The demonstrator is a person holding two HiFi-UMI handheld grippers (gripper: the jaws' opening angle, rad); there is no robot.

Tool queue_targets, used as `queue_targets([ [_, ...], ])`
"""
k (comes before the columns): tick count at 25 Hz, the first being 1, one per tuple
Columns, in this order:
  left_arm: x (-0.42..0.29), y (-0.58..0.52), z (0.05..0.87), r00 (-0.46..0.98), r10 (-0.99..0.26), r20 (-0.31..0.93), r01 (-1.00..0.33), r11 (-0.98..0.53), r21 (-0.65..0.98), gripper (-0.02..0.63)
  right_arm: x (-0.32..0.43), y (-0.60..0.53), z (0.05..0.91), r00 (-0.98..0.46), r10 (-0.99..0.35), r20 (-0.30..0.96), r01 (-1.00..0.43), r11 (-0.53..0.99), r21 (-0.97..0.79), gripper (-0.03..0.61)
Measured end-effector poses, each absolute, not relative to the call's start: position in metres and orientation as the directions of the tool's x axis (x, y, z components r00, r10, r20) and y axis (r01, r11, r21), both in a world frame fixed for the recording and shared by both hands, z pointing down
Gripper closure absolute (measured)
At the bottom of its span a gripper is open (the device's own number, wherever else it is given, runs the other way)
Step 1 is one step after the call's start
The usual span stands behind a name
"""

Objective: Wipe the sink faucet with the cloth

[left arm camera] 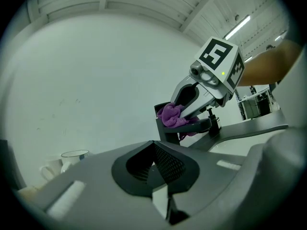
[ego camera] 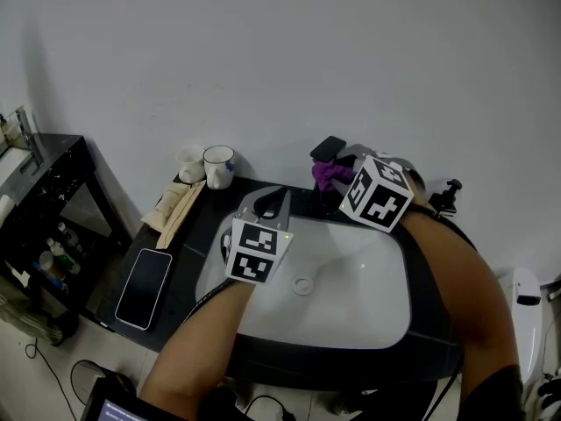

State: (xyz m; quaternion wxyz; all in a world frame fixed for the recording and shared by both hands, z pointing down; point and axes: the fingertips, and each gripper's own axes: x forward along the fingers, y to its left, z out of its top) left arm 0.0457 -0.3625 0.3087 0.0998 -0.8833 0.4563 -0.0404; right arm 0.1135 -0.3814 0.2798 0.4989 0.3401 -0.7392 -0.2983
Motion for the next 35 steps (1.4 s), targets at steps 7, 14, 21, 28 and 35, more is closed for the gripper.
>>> queue_targets([
  [7, 0.047, -0.364, 0.312, 0.581, -0.814, -0.009, -0.795, -0.565, -0.219, 0.597, 0.112, -0.381, 0.282, -0.268, -0.763, 0.588, -0.208, 0.641, 0.738, 0.502],
  [14, 0.048, -0.363, 0.311, 0.586, -0.810, -0.008, -0.791, -0.570, -0.221, 0.597, 0.110, -0.370, 0.284, -0.297, -0.713, 0.636, -0.232, 0.700, 0.676, 0.508],
  [21, 0.049, -0.363, 0.311, 0.587, -0.810, -0.008, -0.790, -0.571, -0.222, 0.597, 0.104, -0.352, 0.286, -0.325, -0.671, 0.667, -0.218, 0.739, 0.637, 0.508],
  [28, 0.048, -0.361, 0.311, 0.586, -0.810, -0.006, -0.790, -0.569, -0.226, 0.597, 0.098, -0.330, 0.288, -0.336, -0.653, 0.679, -0.181, 0.752, 0.634, 0.508],
  [35, 0.048, -0.362, 0.310, 0.583, -0.812, -0.008, -0.792, -0.567, -0.225, 0.597, 0.093, -0.308, 0.287, -0.353, -0.648, 0.675, -0.148, 0.751, 0.644, 0.508],
])
